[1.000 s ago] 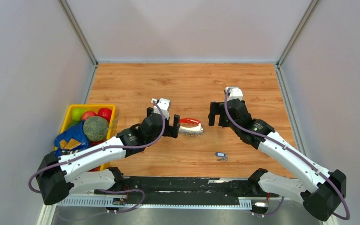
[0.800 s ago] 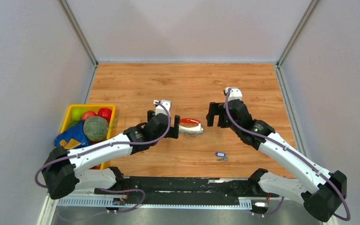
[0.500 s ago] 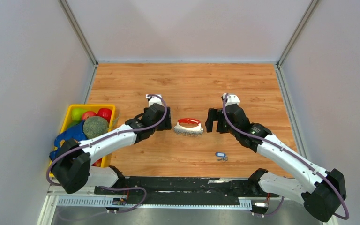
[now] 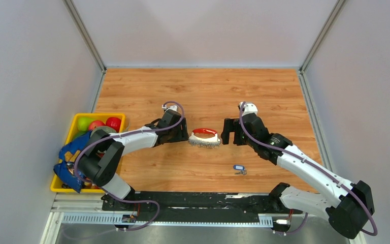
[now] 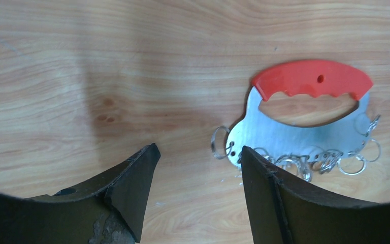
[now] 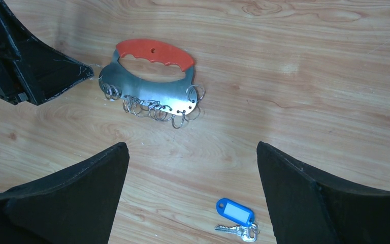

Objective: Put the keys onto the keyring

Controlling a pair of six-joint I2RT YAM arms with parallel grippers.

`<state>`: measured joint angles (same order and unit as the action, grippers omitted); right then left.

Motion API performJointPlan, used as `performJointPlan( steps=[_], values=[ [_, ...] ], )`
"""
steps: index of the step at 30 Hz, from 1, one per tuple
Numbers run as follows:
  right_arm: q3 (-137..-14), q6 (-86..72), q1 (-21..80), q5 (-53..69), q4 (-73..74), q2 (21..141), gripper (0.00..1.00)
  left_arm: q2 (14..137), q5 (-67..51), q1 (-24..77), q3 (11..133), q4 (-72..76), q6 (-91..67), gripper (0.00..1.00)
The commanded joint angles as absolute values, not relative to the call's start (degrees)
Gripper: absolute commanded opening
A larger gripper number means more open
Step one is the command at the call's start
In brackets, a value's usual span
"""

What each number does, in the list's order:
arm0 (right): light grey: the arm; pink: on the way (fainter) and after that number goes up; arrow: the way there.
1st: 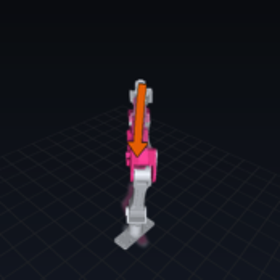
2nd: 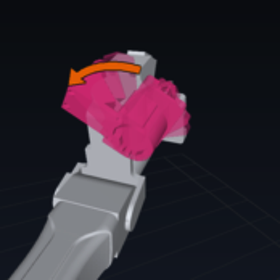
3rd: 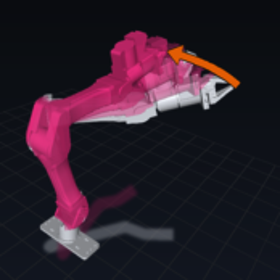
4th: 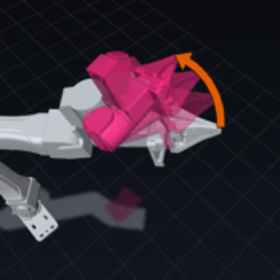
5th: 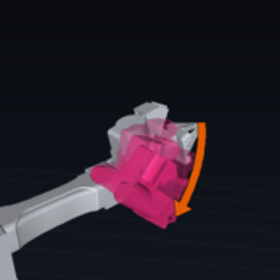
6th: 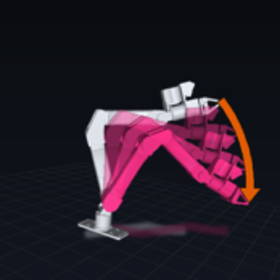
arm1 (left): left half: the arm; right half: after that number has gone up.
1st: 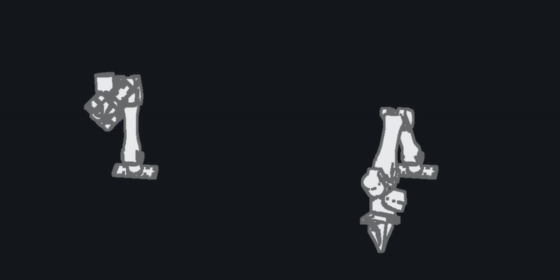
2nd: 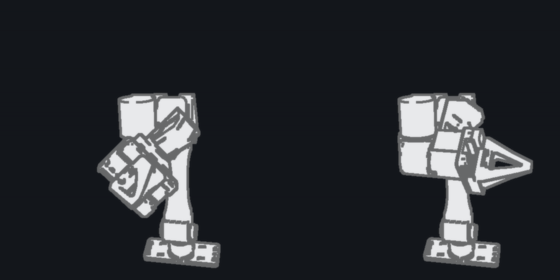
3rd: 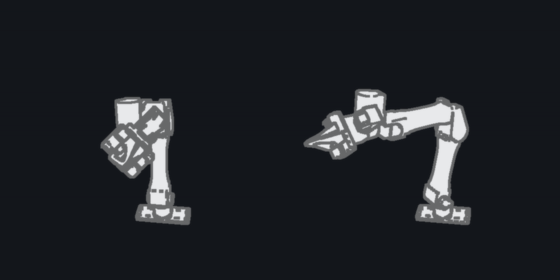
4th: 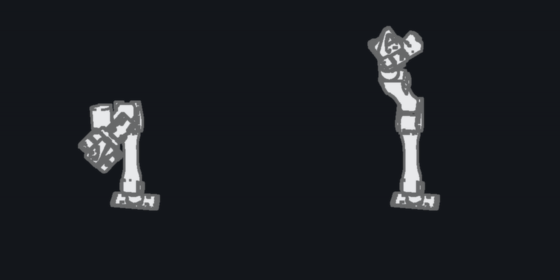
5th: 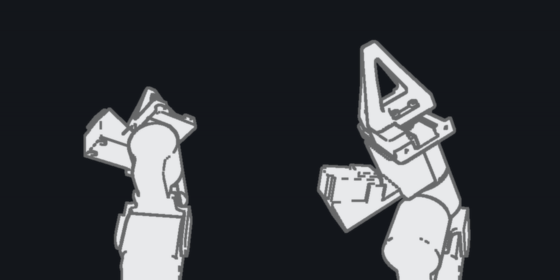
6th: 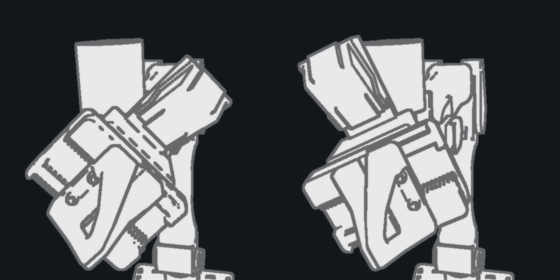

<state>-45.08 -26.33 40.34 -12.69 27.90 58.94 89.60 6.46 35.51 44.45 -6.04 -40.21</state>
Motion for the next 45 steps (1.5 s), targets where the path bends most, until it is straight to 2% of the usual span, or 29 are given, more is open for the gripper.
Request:
performJointPlan(
  steps=[1, 7, 11, 19, 24, 32, 45],
  values=[
    [-44.84, -27.91, 40.61, -12.83, 25.76, 59.17, 1.00, 91.41, 2.67, 35.09, 47.30, -2.15, -41.78, 0.71],
    [-44.25, -28.03, 40.61, -12.83, 25.72, 59.24, 1.00, 94.62, 1.42, 35.13, 48.19, -1.06, -42.02, 0.69],
    [-43.99, -27.87, 40.61, -13.17, 25.73, 58.98, 1.00, 95.83, 1.82, 34.99, 48.29, -0.64, -42.14, 0.63],
    [-43.93, -28.01, 40.59, -12.87, 25.69, 59.15, 1.00, 96.04, 1.76, 34.64, 48.22, -0.64, -41.88, 0.36],
    [-44.03, -28.04, 40.65, -12.87, 25.69, 59.15, 1.00, 95.60, 1.70, 34.31, 47.14, -0.60, -41.85, 0.25],
    [-44.05, -28.04, 40.61, -12.02, 25.70, 59.50, 1.00, 93.35, 1.95, 34.11, 45.74, -1.12, -41.72, 0.02],
    [-45.13, -25.16, 40.72, -7.85, 25.68, 57.92, 0.98, 80.72, -1.17, 34.15, 46.08, -4.51, -36.47, 0.00]
  ],
)
